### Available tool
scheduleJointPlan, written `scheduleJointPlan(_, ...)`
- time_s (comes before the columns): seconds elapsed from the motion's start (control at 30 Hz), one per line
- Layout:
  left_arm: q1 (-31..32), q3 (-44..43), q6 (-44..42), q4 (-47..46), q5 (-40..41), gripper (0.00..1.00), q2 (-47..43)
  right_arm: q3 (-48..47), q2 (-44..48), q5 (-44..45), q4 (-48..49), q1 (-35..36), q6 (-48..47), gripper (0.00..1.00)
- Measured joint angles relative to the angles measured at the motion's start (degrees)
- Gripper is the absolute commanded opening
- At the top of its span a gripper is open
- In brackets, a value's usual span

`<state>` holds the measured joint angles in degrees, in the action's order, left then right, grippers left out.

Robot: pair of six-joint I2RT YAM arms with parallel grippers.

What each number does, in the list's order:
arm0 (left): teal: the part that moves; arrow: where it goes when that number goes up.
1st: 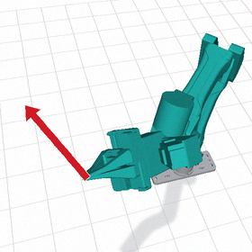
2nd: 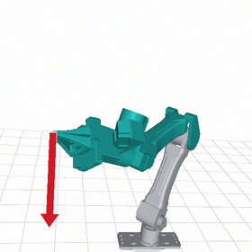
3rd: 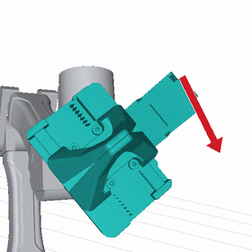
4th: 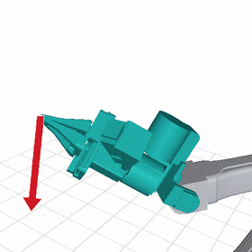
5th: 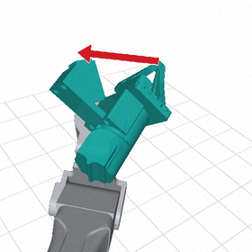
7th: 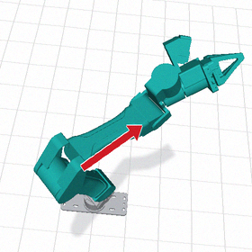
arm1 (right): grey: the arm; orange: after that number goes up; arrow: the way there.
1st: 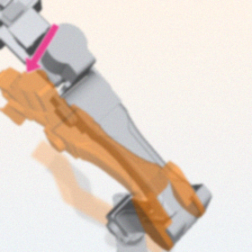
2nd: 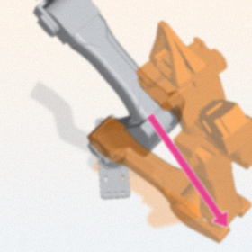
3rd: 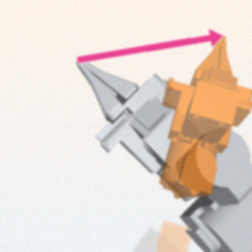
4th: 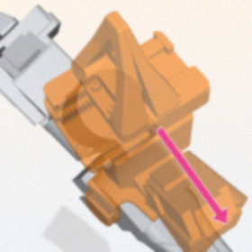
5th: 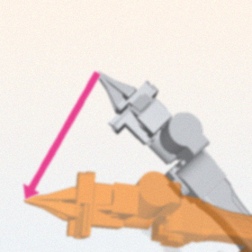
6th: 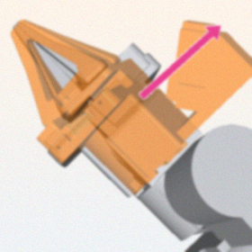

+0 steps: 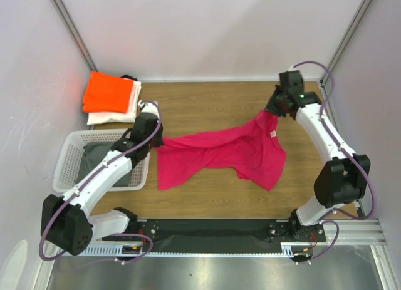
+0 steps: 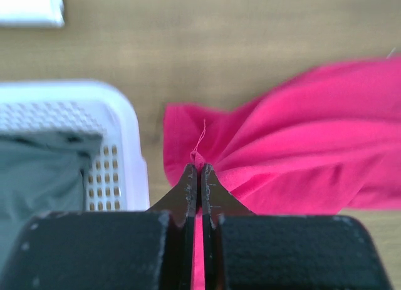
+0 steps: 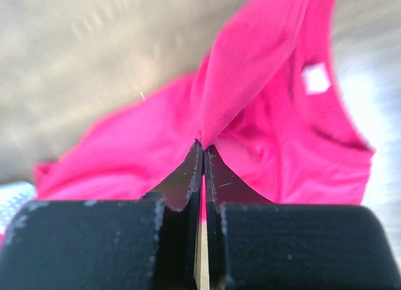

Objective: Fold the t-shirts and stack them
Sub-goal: Flatten the tshirt out

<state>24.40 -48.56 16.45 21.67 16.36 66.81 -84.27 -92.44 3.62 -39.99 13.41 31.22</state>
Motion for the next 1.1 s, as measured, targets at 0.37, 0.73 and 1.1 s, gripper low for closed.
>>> scheduleJointPlan(0.37,-1.57,-23.45,-5.05,-5.99,3.41,0.01,7.76,-16.7,1.57,-6.6,6.29,-10.93,-3.65,0.0)
scheduleJointPlan(0.73,-3.91,-35.47,-10.95,-12.87,4.59,0.0,8.2,-39.43,0.81,-14.1,8.46,-18.18,-5.25,0.0)
scheduleJointPlan(1.1,-3.91,-40.57,-15.45,-13.44,4.28,0.0,2.84,-41.05,8.22,-16.48,7.54,-18.14,-6.73,0.0)
